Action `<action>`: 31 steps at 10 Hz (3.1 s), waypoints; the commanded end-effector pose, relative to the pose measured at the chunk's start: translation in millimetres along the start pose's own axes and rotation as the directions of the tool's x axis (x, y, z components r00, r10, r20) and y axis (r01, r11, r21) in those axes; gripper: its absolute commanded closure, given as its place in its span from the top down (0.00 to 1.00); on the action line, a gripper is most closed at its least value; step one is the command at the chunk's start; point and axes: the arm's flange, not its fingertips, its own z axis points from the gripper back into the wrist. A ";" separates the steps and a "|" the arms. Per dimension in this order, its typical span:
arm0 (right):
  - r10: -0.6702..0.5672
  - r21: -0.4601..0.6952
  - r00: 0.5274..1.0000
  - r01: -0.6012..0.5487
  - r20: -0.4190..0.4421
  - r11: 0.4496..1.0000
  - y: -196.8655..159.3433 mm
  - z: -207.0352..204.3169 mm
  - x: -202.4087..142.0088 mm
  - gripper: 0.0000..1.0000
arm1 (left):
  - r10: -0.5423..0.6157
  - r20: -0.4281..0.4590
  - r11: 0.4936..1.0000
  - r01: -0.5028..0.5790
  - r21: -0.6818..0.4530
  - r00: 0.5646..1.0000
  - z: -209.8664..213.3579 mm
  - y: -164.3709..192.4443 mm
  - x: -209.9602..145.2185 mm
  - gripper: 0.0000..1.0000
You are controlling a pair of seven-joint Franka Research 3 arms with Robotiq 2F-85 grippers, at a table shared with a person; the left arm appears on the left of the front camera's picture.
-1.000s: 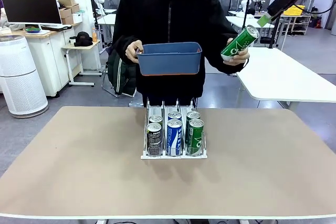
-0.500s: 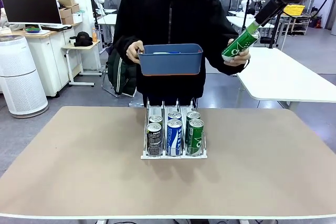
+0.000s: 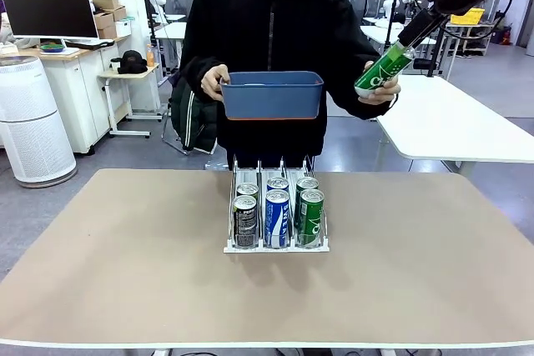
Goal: Fill the beverage cans into the dispenser.
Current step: Pick up the Sprite handed by the human.
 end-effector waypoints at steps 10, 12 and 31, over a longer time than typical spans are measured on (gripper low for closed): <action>-0.037 0.068 0.998 0.034 0.047 0.997 -9.8 -11.0 -8.9 1.00 | 0.003 -0.002 1.000 -0.003 0.004 1.000 0.1 0.7 -0.4 1.00; -0.037 0.068 0.998 0.034 0.047 0.997 -9.8 -11.0 -8.9 1.00 | 0.003 -0.002 1.000 -0.003 0.004 1.000 0.1 0.7 -0.4 1.00; -0.040 0.062 0.998 0.037 0.049 0.997 -11.0 -7.4 -8.8 0.00 | 0.003 -0.002 1.000 -0.003 0.004 1.000 0.1 0.7 -0.4 1.00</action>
